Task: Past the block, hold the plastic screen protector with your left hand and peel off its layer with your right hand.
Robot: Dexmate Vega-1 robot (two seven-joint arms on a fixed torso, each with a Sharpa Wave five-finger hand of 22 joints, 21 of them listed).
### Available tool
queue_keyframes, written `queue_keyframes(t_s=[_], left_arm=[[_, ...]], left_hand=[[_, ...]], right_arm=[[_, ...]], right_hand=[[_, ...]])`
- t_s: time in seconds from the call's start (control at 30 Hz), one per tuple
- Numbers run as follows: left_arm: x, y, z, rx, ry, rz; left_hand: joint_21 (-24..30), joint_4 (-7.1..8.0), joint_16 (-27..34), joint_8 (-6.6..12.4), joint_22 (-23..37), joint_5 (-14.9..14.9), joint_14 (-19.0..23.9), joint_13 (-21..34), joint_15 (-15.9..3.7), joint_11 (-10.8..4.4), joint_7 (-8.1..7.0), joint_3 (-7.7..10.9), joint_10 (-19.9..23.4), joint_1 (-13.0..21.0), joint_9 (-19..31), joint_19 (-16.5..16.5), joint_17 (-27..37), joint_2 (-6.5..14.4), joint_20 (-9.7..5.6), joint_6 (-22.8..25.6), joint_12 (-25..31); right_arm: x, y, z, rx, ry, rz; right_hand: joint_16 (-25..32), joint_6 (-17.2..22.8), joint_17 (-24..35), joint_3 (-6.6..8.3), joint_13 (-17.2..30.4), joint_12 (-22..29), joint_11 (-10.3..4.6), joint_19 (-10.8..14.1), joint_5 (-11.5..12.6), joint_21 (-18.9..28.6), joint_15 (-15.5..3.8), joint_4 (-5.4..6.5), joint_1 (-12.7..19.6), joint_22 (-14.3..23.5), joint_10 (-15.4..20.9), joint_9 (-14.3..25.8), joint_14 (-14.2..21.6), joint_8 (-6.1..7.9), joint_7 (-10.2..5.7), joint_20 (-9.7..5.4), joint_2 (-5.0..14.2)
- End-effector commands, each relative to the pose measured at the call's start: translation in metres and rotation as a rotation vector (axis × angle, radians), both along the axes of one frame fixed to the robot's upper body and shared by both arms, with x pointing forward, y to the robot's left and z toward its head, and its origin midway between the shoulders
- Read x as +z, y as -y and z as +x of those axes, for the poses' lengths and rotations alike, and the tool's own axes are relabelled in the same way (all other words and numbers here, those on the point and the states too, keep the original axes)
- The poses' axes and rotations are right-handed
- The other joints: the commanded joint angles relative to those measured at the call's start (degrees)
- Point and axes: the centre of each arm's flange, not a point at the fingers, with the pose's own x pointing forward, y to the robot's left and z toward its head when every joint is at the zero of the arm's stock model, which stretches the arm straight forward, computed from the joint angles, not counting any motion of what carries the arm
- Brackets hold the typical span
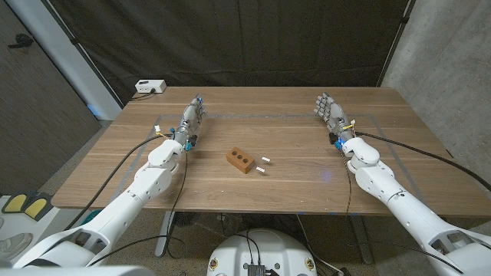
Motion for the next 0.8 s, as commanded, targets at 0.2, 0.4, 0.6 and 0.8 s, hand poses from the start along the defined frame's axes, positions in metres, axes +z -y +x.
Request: queue_keyframes(t_s=[0.2, 0.4, 0.6, 0.8], left_arm=[[0.0, -0.005, -0.001, -0.025, -0.02, 0.007], [0.008, -0.002, 0.0, -0.007, -0.001, 0.038], [0.022, 0.006, -0.001, 0.006, 0.008, 0.109], [0.035, 0.012, -0.001, 0.005, -0.001, 0.189]], left_hand=[[0.4, -0.19, 1.0, 1.26, 0.3, 0.5, -4.0, 0.1, -0.65, -0.4, -0.13, 0.16, -4.0, -1.5, 0.3, -0.8, 0.1, 3.1, -4.62, -8.3, 1.2], [1.0, -3.13, 1.4, 2.17, -0.1, 0.5, -0.5, 0.1, -1.06, -0.89, -2.91, -0.79, -0.1, -0.2, 0.2, 1.7, -0.4, -1.0, -2.84, -5.1, 2.4], [1.0, -7.28, 1.5, 3.05, -0.3, -0.7, 2.8, 0.3, 0.97, -0.74, -5.43, -1.33, 3.8, 4.2, 0.3, 3.1, -0.3, -4.5, 2.45, -0.5, 3.0], [1.4, -9.83, 2.3, 4.16, 0.1, -1.8, 7.2, 0.6, 2.85, 0.6, -5.37, -1.16, 10.8, 7.9, 0.6, 5.3, 0.0, -5.3, 8.07, 5.7, 4.5]], right_arm=[[-0.004, -0.003, -0.001, -0.008, -0.017, 0.002], [-0.007, -0.001, -0.003, -0.014, -0.009, 0.005], [-0.011, 0.004, -0.008, -0.019, 0.0, 0.014], [-0.016, 0.012, -0.019, -0.047, 0.032, 0.049]], right_hand=[[0.2, -0.9, -0.3, -0.5, 0.0, 0.1, 0.66, -0.6, 0.1, -0.3, 0.56, -0.36, 0.1, 0.1, -0.7, 0.0, -0.3, -0.08, 0.41, -0.3, -0.59], [0.4, -0.4, -0.5, -0.75, 0.0, 0.5, 0.83, -0.3, 0.0, -0.4, 1.25, -1.01, 0.4, 0.0, 0.1, 0.0, 0.2, 0.2, 0.64, 0.47, -1.63], [0.5, 0.0, -0.6, -0.79, 0.0, 0.7, 1.13, 0.4, 0.0, -0.4, 2.45, -1.62, 0.8, 0.0, 0.8, 0.0, 1.0, 0.39, 0.86, 1.44, -2.11], [0.8, 0.5, -0.6, -0.86, 0.0, 0.9, 1.15, 0.9, -0.1, -0.4, 3.28, -1.98, 1.0, 0.1, 1.4, 0.1, 1.9, 0.58, 0.84, 2.31, -2.36]])
